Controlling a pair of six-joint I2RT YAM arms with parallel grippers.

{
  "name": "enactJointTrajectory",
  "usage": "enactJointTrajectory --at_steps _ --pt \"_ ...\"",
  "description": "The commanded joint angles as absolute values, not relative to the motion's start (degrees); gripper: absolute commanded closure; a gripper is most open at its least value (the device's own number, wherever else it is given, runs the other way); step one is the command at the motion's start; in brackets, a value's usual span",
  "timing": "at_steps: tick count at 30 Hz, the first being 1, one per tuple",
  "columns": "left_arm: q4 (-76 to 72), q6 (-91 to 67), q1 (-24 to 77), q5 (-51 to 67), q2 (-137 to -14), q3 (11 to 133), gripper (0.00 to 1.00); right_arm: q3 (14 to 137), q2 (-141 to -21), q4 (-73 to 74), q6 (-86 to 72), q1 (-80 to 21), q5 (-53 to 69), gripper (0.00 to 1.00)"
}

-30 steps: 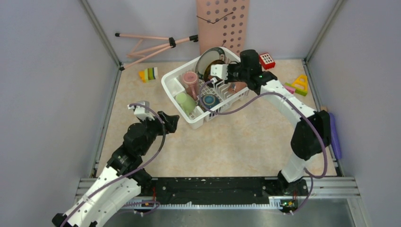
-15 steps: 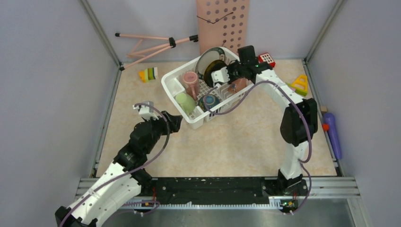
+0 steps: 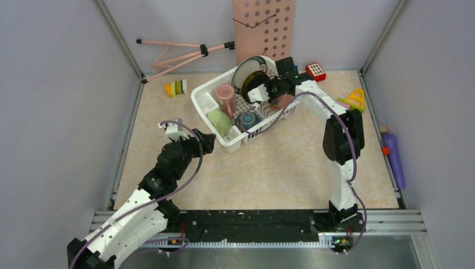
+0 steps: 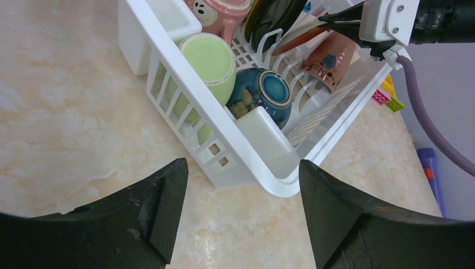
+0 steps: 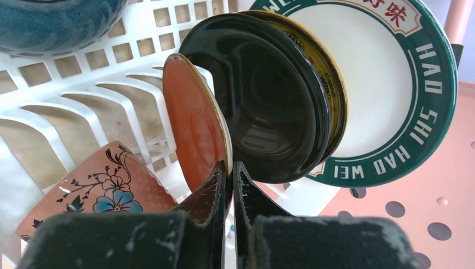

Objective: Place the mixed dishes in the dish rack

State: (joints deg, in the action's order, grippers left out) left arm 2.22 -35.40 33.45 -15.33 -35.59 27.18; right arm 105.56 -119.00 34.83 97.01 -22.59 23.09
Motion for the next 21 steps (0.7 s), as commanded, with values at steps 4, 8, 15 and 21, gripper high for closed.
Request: enactJointTrajectory --at_steps 4,8,15,21 --pt "-2.43 -34.72 33.14 -16.54 -37.96 27.26 0.23 110.9 -121.43 32.91 98.81 -22.21 23.02 1.0" --pt "-2.55 -34.62 33.07 -16.7 -38.45 27.16 0.23 111.43 -122.6 32.45 98.48 -22.39 22.35 1.0" --pt "-2.68 -34.54 32.78 -16.95 -38.56 26.98 0.23 110.99 -123.2 29.83 97.64 -23.28 21.35 0.62" --pt "-2.49 -34.95 32.71 -16.51 -38.78 27.03 0.23 108.9 -120.34 26.3 95.93 -23.75 22.11 0.32"
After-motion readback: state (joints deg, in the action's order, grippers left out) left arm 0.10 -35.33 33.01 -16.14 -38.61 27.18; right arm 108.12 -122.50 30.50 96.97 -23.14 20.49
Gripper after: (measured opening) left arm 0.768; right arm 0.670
